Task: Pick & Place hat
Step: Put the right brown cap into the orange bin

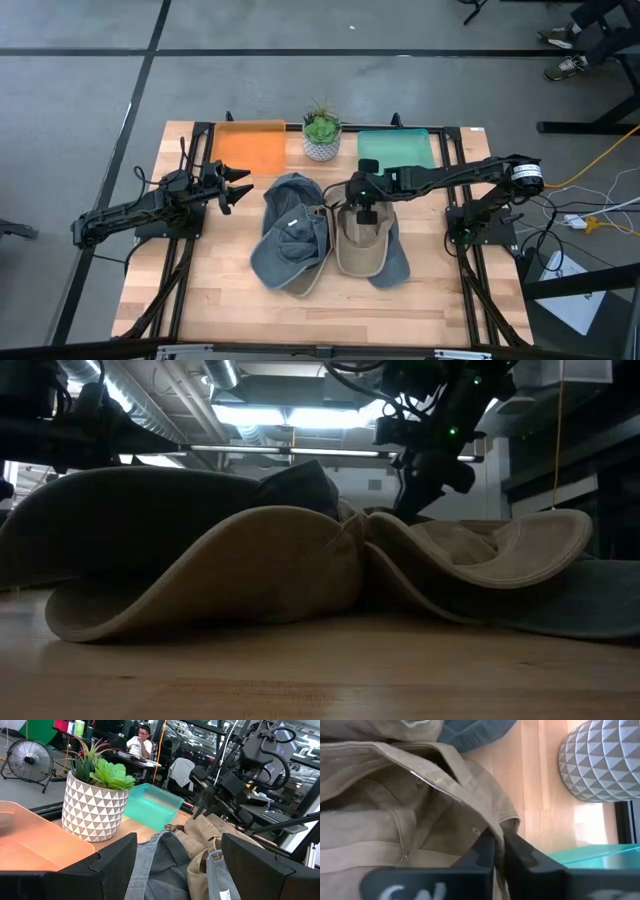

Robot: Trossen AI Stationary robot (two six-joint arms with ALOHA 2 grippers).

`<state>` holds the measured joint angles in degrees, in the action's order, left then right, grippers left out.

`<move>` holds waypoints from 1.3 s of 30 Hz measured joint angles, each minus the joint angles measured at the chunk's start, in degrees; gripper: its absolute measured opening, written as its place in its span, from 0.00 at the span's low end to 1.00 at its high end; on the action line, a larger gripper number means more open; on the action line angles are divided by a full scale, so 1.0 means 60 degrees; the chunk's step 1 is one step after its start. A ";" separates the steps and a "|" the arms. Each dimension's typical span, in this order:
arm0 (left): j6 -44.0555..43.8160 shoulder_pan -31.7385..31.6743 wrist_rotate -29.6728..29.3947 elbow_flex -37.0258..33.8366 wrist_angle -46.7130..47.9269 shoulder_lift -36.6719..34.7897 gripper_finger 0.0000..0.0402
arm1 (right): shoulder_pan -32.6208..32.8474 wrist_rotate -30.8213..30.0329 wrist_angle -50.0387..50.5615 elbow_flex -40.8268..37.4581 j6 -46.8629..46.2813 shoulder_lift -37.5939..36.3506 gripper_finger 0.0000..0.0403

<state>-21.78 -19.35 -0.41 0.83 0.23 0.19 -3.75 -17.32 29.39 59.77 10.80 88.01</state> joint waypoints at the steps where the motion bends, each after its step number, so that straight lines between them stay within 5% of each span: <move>1: 0.0000 0.0000 -0.0003 0.0000 0.0000 0.0001 0.70 | 0.0000 -0.0002 0.0007 0.0008 -0.0089 0.0000 0.04; 16: -0.0172 0.0017 0.0036 -0.0001 -0.0010 0.0000 0.70 | 0.0006 0.0126 0.0815 0.2035 -0.0465 -0.0160 0.06; 30: -0.4779 0.0047 0.0270 -0.0001 -0.0113 0.0001 0.70 | 0.0007 0.0296 0.1678 0.5599 -0.0310 -0.0160 0.06; 39: -0.5068 0.0047 0.0262 -0.0001 -0.0153 0.0004 0.70 | 0.0011 0.0302 0.1651 0.7061 0.0045 -0.0164 0.04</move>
<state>-52.19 -19.07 1.16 0.82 -0.69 0.21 -3.68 -15.51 39.29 102.13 11.07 87.02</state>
